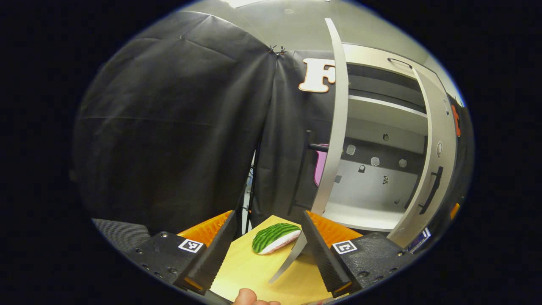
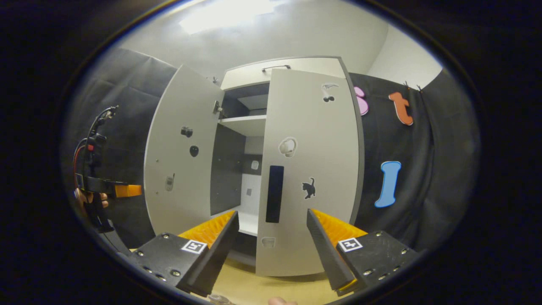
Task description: Grasp the bottle in the cabinet with the left hand and place it on the coaster, then close the right door with the right hand and the left door with the left hand.
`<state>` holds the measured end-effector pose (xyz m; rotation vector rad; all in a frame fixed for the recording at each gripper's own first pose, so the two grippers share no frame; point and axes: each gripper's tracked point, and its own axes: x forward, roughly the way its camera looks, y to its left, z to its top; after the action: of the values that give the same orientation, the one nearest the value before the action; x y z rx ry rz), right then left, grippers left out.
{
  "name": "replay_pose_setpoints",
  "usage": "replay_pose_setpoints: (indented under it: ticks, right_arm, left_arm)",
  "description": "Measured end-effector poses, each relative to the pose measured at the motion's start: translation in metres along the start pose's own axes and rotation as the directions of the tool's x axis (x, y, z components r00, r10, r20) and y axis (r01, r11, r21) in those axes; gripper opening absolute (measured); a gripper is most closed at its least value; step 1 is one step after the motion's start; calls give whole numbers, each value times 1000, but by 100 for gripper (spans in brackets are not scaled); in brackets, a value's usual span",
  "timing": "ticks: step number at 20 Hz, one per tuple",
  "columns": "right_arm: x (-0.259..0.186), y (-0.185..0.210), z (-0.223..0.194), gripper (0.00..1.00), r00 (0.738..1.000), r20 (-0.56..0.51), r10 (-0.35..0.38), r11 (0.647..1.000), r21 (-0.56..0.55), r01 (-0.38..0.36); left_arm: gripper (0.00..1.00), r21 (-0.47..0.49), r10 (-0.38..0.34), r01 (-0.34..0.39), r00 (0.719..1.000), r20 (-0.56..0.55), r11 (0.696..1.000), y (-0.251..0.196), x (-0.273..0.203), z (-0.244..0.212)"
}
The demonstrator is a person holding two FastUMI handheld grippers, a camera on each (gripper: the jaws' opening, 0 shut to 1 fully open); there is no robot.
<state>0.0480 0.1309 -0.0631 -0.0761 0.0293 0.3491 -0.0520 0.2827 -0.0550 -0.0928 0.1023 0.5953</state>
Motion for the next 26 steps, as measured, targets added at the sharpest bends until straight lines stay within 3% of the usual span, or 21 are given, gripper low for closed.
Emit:
replay_pose_setpoints:
  ticks: [5,11,16,17,19,21,22,23,26]
  right_arm:
    - [2,-7,-4,97,1000,-7,-24,1000,6,24]
    - [6,-8,-6,97,1000,-12,-26,1000,3,26]
    - [6,-11,-11,97,999,-20,-28,1000,7,28]
    - [6,-11,-12,97,999,-23,-25,1000,8,25]
    - [7,-11,-15,97,999,-29,-18,1000,3,18]
    - [8,-11,-16,97,999,-36,-10,1000,-3,9]
    - [8,-9,-16,95,999,-36,-7,1000,-6,7]
    - [7,-9,-16,95,999,-36,-5,1000,-8,5]
    - [5,-11,-17,97,999,-40,-5,1000,-13,4]
  left_arm:
    - [95,50,13,-14,999,30,999,7,6,2]
    - [95,34,35,-35,999,22,999,14,18,3]
    - [94,139,38,-45,998,51,989,8,16,9]
    - [88,155,39,-48,998,57,987,7,15,9]
    - [87,125,18,-25,998,54,992,1,13,8]
    - [93,77,-1,-2,999,38,997,-6,10,2]
    - [87,61,-3,1,999,34,998,-9,9,1]
    - [92,53,-6,5,999,34,999,-9,8,0]
    - [92,56,-34,32,999,35,998,-23,4,-2]
